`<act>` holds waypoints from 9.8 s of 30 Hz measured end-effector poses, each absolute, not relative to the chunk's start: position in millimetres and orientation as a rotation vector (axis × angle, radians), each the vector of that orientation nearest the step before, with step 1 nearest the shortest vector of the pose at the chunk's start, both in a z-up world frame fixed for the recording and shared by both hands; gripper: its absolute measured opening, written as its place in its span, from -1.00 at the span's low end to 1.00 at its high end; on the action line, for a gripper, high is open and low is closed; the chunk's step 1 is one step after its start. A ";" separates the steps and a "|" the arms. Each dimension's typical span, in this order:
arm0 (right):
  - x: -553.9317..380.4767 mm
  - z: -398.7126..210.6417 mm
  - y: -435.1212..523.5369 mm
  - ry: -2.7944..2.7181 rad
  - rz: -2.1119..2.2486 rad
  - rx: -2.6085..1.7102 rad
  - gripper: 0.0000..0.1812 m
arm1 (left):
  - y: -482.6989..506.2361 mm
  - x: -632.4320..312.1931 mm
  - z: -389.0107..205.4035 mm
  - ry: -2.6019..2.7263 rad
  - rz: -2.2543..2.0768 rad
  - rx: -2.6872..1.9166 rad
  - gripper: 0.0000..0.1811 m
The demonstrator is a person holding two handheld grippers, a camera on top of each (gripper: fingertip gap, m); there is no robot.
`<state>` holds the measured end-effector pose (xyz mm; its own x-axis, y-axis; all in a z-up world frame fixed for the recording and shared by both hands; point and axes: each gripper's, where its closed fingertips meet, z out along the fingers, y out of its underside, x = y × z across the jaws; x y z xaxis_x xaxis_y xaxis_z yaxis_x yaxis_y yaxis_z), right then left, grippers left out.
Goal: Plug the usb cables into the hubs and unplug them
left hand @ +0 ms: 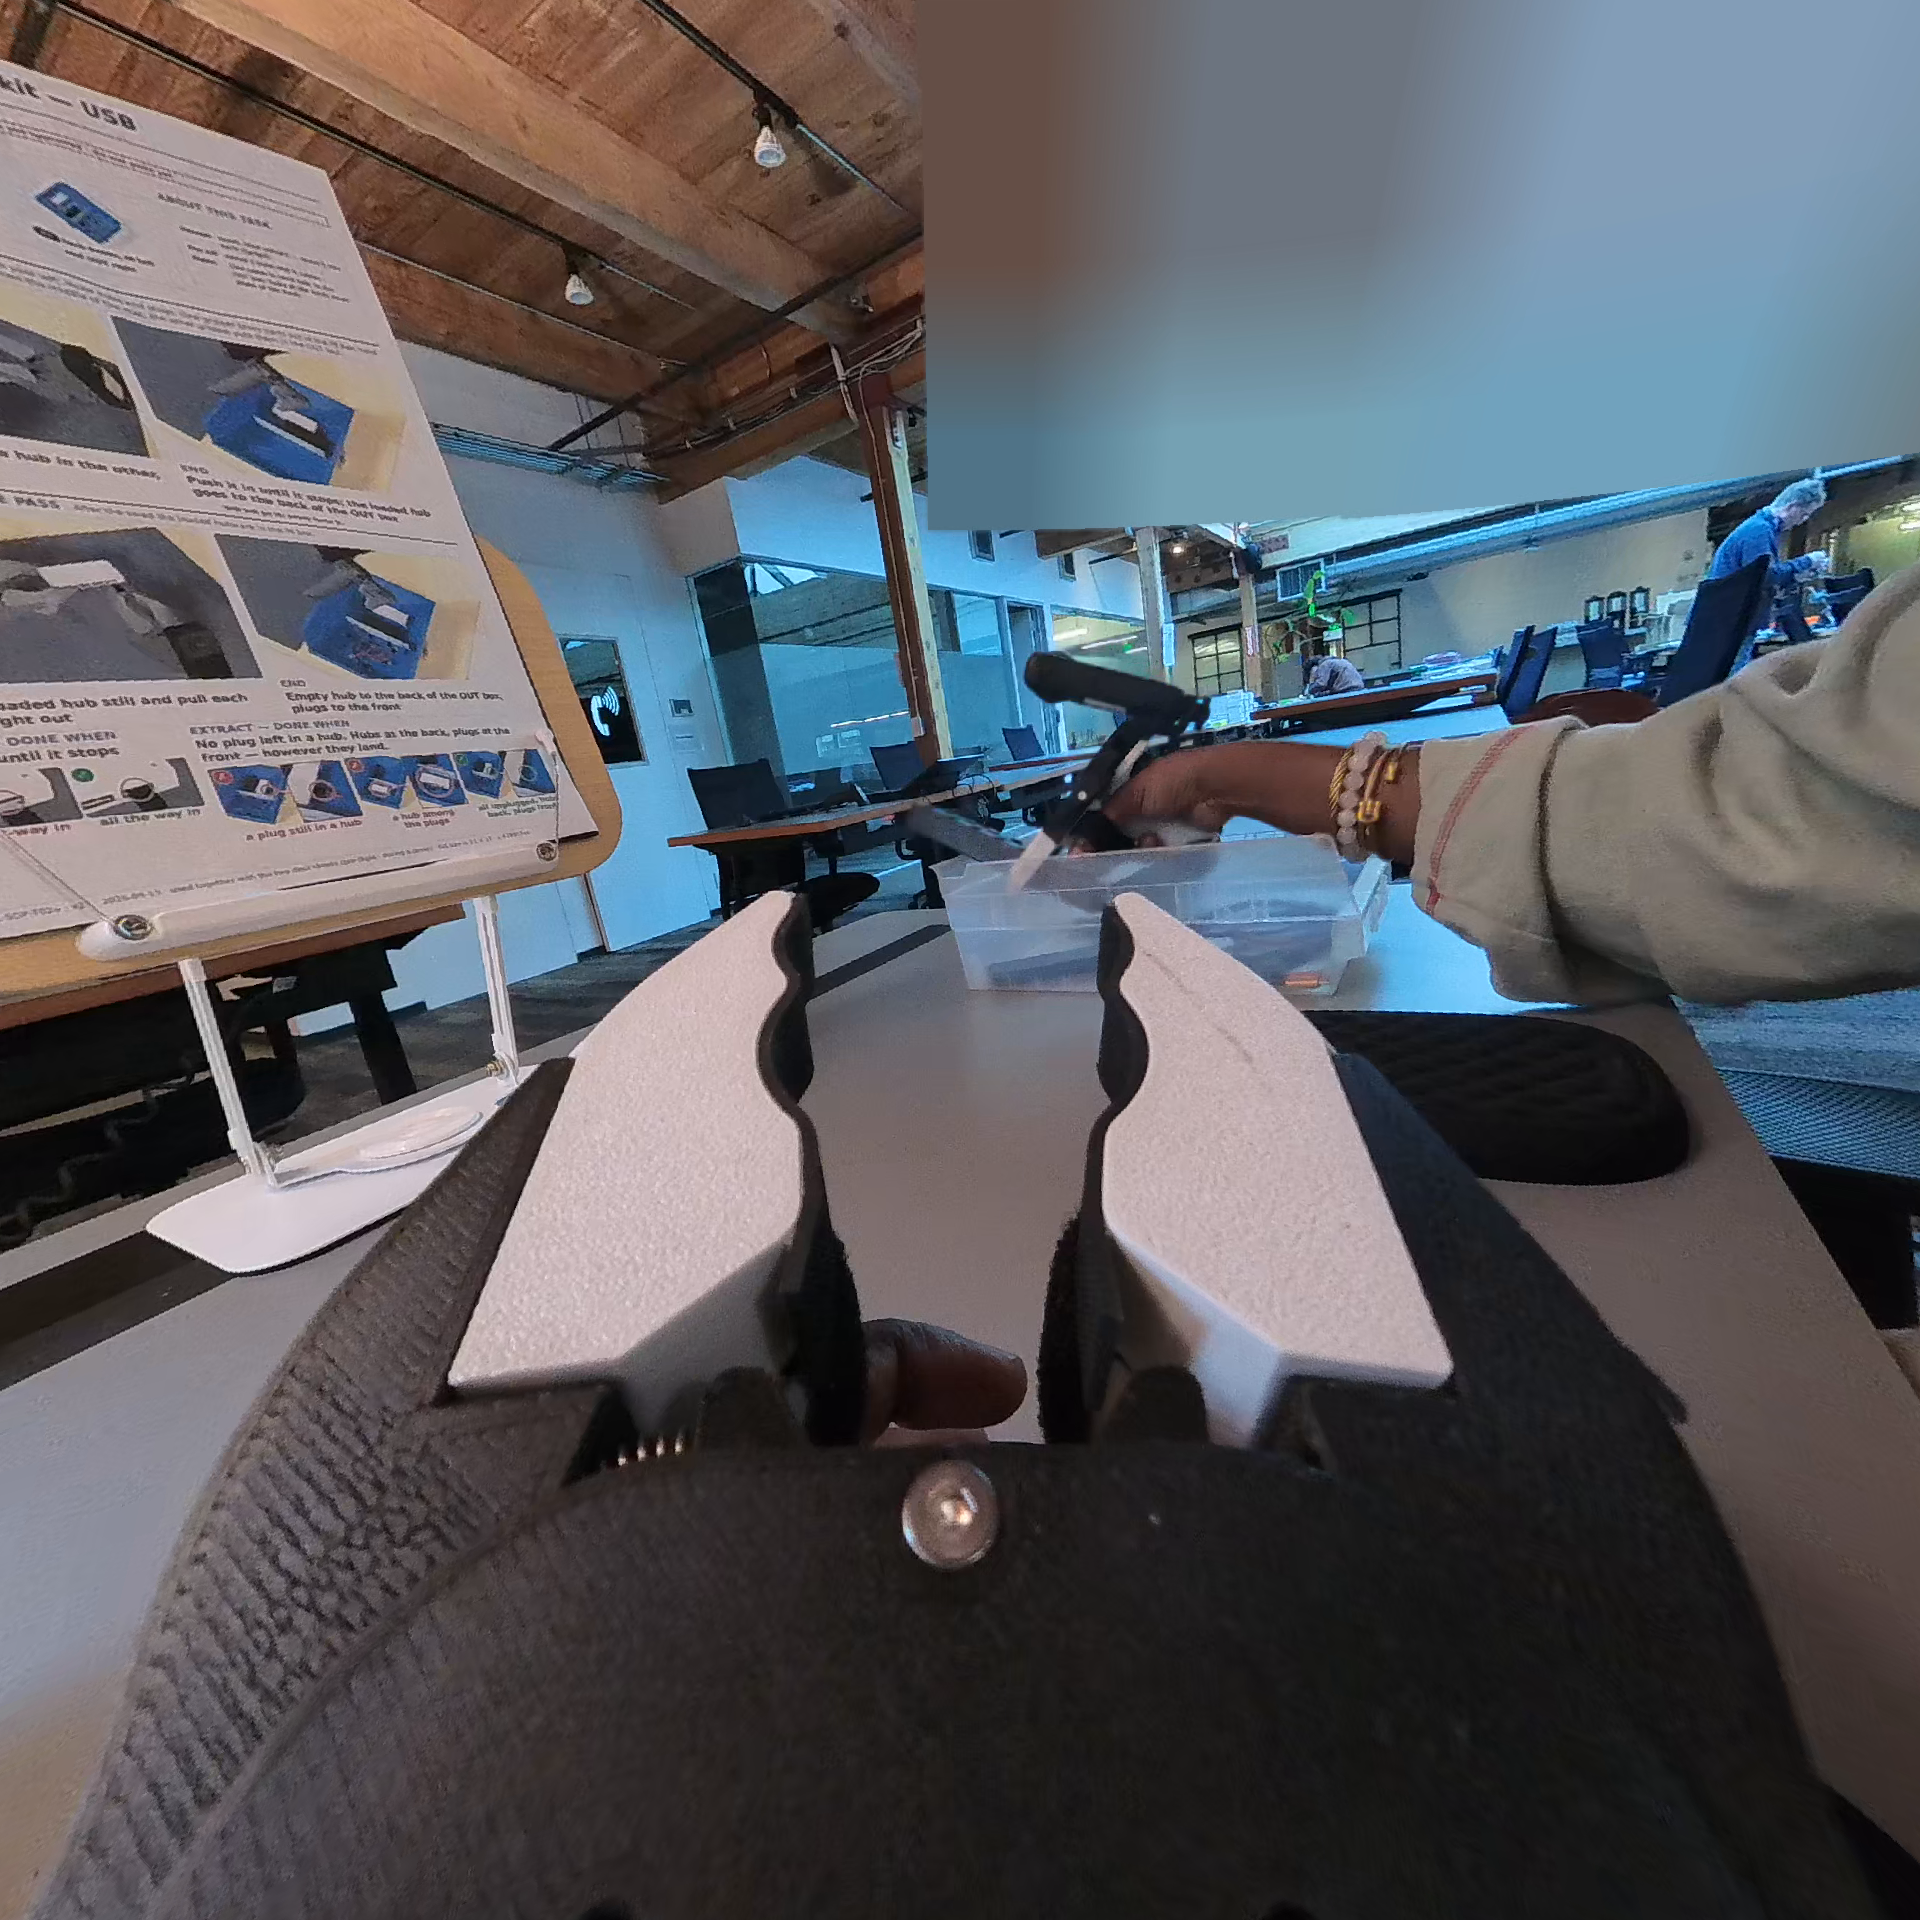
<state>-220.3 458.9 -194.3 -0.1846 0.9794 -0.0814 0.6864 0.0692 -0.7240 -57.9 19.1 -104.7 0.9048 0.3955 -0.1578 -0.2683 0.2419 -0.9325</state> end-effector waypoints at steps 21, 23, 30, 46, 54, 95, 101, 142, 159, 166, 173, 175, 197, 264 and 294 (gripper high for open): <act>-244.1 -166.8 506.2 -1.699 0.777 -1.706 -0.25 | 18.8 -58.2 -105.1 -0.118 0.456 -1.242 -0.42; -230.9 -174.0 523.9 -1.617 0.751 -1.808 -0.27 | 17.3 -58.4 -104.2 -0.123 0.456 -1.232 -0.42; -185.6 -201.7 566.5 -1.600 0.530 -1.937 -0.14 | 17.7 -57.7 -104.7 -0.118 0.462 -1.235 -0.42; -13.0 -184.5 377.6 -2.123 0.884 -1.313 0.02 | 8.1 -45.9 -71.6 -0.108 0.528 -1.264 -0.45; -57.1 -213.9 384.3 -2.181 0.447 -1.095 -0.73 | -46.3 -31.1 -20.6 -0.133 0.706 -1.263 -0.45; -154.5 -196.3 -74.3 -2.392 1.019 -0.505 -0.48 | -337.2 -70.9 -94.2 -1.030 1.164 -1.326 -0.41; -164.2 -195.5 -99.4 -2.361 1.142 -0.460 -0.45 | -350.7 -83.1 -129.2 -1.163 1.067 -1.357 -0.34; -92.4 -61.2 -80.7 -1.687 1.314 -0.215 -0.76 | -270.6 -84.1 -56.5 -1.111 1.396 -1.418 -0.91; -58.8 -93.9 314.2 -1.551 0.800 -0.753 -0.78 | 148.7 -141.2 -84.4 -0.472 0.950 -1.795 -0.81; -66.8 -161.4 376.8 -1.587 0.716 -0.945 -0.81 | 218.6 -156.9 -158.6 -0.477 0.801 -1.972 -0.81; -68.5 -183.8 393.7 -1.599 0.655 -1.014 -0.81 | 242.7 -168.3 -195.2 -0.465 0.675 -2.032 -0.80; -66.1 -186.4 398.4 -1.613 0.637 -1.023 -0.81 | 246.3 -161.2 -204.4 -0.419 0.611 -2.070 -0.74; -76.2 -226.4 304.3 -2.351 0.346 -0.452 -0.60 | -8.6 -153.6 -247.4 -0.206 0.678 -2.602 -0.56; 4.2 -110.6 172.2 -1.892 1.681 -0.128 -0.28 | -237.1 -246.8 -208.4 -0.729 -0.136 -2.641 -0.26; 7.7 -106.6 191.8 -1.797 1.556 -0.113 -0.43 | -172.8 -183.2 114.9 -0.367 1.121 -1.835 -0.72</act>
